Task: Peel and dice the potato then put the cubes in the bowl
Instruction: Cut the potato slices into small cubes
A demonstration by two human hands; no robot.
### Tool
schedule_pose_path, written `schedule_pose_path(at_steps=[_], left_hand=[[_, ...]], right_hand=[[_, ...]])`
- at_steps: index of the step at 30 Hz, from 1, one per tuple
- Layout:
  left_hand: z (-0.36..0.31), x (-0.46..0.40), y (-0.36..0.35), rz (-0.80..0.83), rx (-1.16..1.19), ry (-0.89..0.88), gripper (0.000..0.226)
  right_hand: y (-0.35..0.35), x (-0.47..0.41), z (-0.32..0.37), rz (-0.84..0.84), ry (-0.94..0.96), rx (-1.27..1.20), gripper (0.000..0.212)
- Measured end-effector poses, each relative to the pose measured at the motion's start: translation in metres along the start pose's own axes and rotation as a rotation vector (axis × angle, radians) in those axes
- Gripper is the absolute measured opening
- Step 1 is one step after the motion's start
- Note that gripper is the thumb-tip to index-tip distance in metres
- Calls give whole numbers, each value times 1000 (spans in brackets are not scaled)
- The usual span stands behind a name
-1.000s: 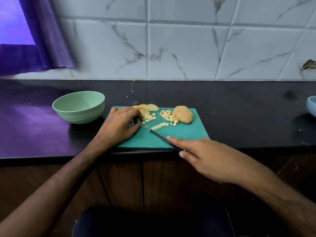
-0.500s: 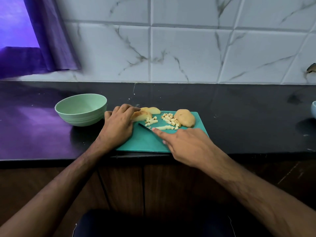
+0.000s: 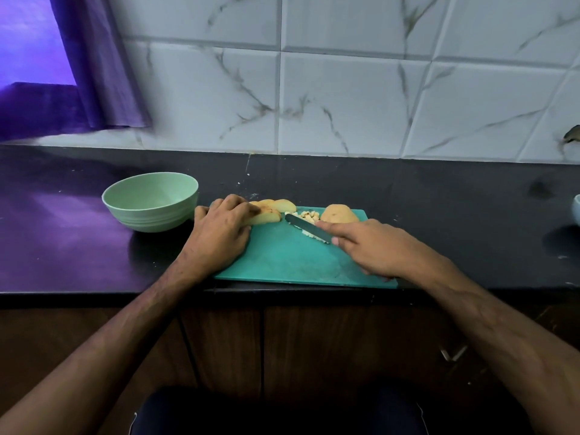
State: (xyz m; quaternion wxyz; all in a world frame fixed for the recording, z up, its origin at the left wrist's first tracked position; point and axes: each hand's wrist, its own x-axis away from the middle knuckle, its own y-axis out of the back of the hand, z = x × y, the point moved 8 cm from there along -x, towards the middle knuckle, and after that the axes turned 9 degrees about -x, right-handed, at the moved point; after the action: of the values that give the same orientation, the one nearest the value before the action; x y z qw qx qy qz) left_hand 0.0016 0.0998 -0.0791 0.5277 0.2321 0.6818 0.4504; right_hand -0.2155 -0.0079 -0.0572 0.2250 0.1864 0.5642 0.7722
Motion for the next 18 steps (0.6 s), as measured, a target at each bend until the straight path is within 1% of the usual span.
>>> schedule_pose_path(at_steps=[3, 5, 7, 10, 13, 18], left_hand=[[-1, 1, 1, -4, -6, -6, 40], [-2, 0, 2, -5, -12, -8, 39], [-3, 1, 3, -6, -18, -14, 39], [-4, 1, 4, -15, -27, -23, 36], [-4, 1, 4, -26, -39, -18, 34], [-3, 1, 4, -19, -52, -13, 40]], right_hand=[[0, 0, -20, 77, -57, -460, 43], [2, 1, -33, 104, -118, -665, 42], [6, 4, -42, 124, -168, -803, 39], [11, 11, -46, 171, -188, -887, 37], [11, 13, -53, 202, -206, -890, 38], [5, 18, -60, 217, -190, -888, 37]])
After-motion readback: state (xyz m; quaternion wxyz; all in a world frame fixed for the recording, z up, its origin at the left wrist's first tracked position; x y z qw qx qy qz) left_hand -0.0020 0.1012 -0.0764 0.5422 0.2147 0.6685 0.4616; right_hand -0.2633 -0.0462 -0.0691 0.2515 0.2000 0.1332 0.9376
